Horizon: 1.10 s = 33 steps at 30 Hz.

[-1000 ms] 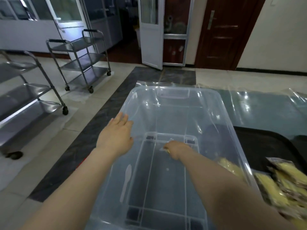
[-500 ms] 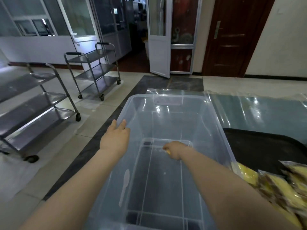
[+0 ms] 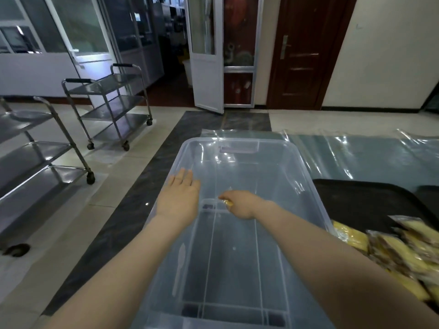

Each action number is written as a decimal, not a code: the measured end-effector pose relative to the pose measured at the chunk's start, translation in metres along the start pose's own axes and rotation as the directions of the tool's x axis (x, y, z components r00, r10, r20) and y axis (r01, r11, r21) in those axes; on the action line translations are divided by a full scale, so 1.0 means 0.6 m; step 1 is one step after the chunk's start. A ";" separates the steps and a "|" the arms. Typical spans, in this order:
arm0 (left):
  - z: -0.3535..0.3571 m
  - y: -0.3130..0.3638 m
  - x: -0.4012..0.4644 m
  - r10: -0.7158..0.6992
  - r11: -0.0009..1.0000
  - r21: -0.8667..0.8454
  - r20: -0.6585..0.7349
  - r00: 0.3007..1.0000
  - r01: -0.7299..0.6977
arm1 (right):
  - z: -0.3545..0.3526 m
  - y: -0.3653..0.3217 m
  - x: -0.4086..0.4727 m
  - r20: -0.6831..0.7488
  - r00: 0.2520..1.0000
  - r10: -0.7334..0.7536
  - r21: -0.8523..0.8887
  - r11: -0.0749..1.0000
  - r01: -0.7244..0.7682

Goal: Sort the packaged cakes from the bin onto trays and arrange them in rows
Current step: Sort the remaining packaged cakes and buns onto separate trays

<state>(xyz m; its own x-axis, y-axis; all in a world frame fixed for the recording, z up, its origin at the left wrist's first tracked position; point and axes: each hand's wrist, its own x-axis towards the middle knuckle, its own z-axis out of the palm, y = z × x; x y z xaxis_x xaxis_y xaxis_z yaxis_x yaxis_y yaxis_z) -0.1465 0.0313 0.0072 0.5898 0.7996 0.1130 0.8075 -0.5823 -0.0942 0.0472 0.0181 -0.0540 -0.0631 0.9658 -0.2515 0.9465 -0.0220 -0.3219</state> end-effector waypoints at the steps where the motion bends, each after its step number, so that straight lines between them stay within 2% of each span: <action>1: -0.003 0.006 0.001 0.017 1.000 -0.025 0.017 1.000 -0.017 | -0.011 -0.005 -0.010 -0.028 1.000 -0.009 0.014 1.000 0.010; 4: -0.021 0.026 0.001 0.057 0.984 -0.169 0.008 0.998 -0.054 | -0.044 -0.015 -0.053 -0.117 0.993 -0.035 0.092 0.995 0.045; 7: -0.057 0.063 0.000 0.037 0.914 -0.400 -0.087 0.996 -0.069 | -0.074 -0.014 -0.106 -0.235 0.972 0.027 0.307 0.950 0.047; 10: -0.097 0.118 0.002 -0.012 0.825 -0.558 -0.175 0.984 -0.089 | -0.110 0.003 -0.176 -0.320 0.940 0.115 0.628 0.769 0.119; 11: -0.110 0.141 0.004 -0.015 0.792 -0.600 -0.202 0.979 -0.112 | -0.124 0.014 -0.203 -0.346 0.929 0.129 0.680 0.717 0.153; 17: -0.171 0.346 0.010 0.107 0.640 -0.701 -0.325 0.940 -0.315 | -0.174 0.144 -0.386 -0.488 0.842 0.232 0.767 0.574 0.286; 20: -0.175 0.472 0.000 0.160 0.618 -0.690 -0.359 0.919 -0.377 | -0.166 0.245 -0.490 -0.535 0.800 0.272 0.737 0.613 0.284; 25: -0.153 0.681 -0.017 0.234 0.512 -0.769 -0.305 0.923 -0.383 | -0.137 0.426 -0.657 -0.516 0.770 0.375 0.741 0.646 0.182; 28: -0.133 0.785 -0.020 0.263 0.448 -0.820 -0.260 0.929 -0.356 | -0.129 0.526 -0.730 -0.494 0.744 0.449 0.773 0.619 0.140; 33: -0.097 0.925 0.010 0.274 0.350 -0.900 -0.165 0.947 -0.258 | -0.094 0.669 -0.819 -0.478 0.653 0.588 0.812 0.580 0.072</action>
<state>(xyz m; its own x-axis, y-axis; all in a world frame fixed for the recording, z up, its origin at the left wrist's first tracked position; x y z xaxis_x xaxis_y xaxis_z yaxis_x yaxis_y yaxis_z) 0.3054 -0.2957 0.0133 0.7817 0.5738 0.2443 0.1393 -0.5425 0.8285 0.4763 -0.4507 -0.0080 0.6662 0.7412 0.0828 0.2872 -0.1524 -0.9457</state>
